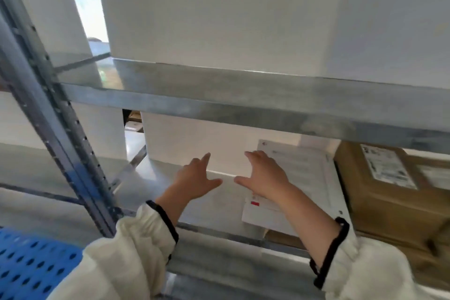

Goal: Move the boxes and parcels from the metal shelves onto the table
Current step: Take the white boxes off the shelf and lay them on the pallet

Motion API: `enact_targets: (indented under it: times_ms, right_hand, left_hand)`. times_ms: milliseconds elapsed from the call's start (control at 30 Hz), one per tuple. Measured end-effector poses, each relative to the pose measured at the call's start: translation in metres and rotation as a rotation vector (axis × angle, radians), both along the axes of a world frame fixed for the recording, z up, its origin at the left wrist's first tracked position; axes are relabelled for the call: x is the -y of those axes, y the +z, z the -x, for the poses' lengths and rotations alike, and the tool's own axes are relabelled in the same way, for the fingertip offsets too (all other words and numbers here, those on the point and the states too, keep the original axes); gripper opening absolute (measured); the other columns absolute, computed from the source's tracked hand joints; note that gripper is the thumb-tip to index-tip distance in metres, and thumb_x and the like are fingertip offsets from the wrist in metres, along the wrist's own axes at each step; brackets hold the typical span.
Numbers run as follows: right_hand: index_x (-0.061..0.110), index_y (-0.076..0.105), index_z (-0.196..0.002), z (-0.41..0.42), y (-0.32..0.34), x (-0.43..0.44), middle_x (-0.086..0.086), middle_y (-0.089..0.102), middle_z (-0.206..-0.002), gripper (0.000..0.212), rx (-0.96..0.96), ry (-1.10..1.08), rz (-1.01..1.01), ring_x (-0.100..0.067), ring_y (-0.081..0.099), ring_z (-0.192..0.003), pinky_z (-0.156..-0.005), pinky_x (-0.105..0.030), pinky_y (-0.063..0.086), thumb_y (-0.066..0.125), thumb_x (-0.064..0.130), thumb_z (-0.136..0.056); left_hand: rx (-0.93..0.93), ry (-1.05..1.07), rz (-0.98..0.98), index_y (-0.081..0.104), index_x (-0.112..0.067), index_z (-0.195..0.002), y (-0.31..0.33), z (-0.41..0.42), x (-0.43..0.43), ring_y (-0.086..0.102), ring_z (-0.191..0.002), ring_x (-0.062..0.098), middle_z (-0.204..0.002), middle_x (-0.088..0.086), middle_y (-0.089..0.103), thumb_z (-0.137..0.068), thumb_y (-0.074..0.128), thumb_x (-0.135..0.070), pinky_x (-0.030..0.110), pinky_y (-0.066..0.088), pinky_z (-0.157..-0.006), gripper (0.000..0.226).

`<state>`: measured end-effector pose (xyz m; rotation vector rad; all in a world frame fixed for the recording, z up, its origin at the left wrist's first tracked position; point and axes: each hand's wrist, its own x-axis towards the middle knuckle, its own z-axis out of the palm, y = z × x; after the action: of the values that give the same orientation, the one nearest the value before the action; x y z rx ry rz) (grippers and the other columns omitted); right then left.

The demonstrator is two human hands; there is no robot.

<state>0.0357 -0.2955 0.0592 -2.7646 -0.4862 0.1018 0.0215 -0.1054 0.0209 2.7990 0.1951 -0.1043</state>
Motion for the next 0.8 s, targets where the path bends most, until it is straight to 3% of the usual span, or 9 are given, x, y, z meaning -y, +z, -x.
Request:
enact_targets:
  times_ms: [167, 300, 433, 567, 700, 800]
  right_hand:
    - [0.025, 0.038, -0.136, -0.002, 0.005, 0.077, -0.003, 0.043, -0.136, 0.067, -0.067, -0.296, -0.032, -0.026, 0.048, -0.119, -0.094, -0.040, 0.046, 0.060, 0.053, -0.080]
    - [0.018, 0.043, -0.131, 0.005, 0.003, 0.112, -0.008, 0.044, -0.130, 0.065, -0.163, -0.368, 0.020, -0.028, 0.050, -0.114, -0.092, -0.039, 0.047, 0.060, 0.053, -0.079]
    - [0.017, 0.046, -0.123, 0.010, -0.002, 0.125, -0.007, 0.047, -0.123, 0.055, -0.162, -0.424, 0.044, -0.026, 0.053, -0.106, -0.086, -0.040, 0.050, 0.061, 0.048, -0.080]
    - [0.013, 0.046, -0.125, 0.012, -0.007, 0.129, -0.009, 0.046, -0.125, 0.054, -0.178, -0.482, -0.052, -0.026, 0.052, -0.110, -0.091, -0.037, 0.047, 0.063, 0.043, -0.083]
    - [0.014, 0.048, -0.123, 0.007, -0.009, 0.128, -0.007, 0.051, -0.121, 0.053, -0.153, -0.523, -0.095, -0.023, 0.053, -0.107, -0.089, -0.035, 0.048, 0.065, 0.042, -0.081]
    - [0.014, 0.047, -0.122, 0.001, -0.014, 0.130, -0.006, 0.053, -0.119, 0.054, -0.163, -0.568, -0.081, -0.023, 0.055, -0.105, -0.084, -0.033, 0.049, 0.064, 0.045, -0.082]
  left_hand:
    - [0.009, -0.145, 0.040, 0.014, -0.026, -0.151, 0.015, -0.036, 0.066, 0.050, -0.123, 0.027, -0.142, 0.005, 0.042, -0.089, 0.048, -0.057, 0.041, 0.044, -0.092, 0.076]
    - [-0.079, -0.213, 0.237, 0.026, -0.024, -0.144, 0.012, -0.051, 0.100, 0.063, -0.100, 0.023, -0.119, 0.003, 0.060, -0.091, 0.049, -0.052, 0.037, 0.051, -0.082, 0.065]
    - [-0.174, -0.206, 0.374, 0.006, -0.021, -0.152, 0.002, -0.055, 0.117, 0.058, -0.112, 0.024, -0.139, 0.007, 0.049, -0.093, 0.050, -0.047, 0.028, 0.046, -0.082, 0.078]
    - [-0.226, -0.193, 0.445, -0.004, -0.026, -0.151, -0.001, -0.061, 0.116, 0.059, -0.110, 0.026, -0.142, 0.004, 0.047, -0.092, 0.051, -0.050, 0.034, 0.051, -0.073, 0.084]
    - [-0.299, -0.145, 0.565, -0.006, -0.032, -0.148, -0.002, -0.061, 0.113, 0.066, -0.095, 0.026, -0.124, 0.001, 0.059, -0.088, 0.056, -0.051, 0.049, 0.059, -0.069, 0.088]
    - [-0.361, -0.075, 0.749, -0.003, -0.030, -0.146, 0.002, -0.052, 0.114, 0.067, -0.076, 0.020, -0.109, -0.002, 0.061, -0.089, 0.060, -0.046, 0.039, 0.058, -0.050, 0.087]
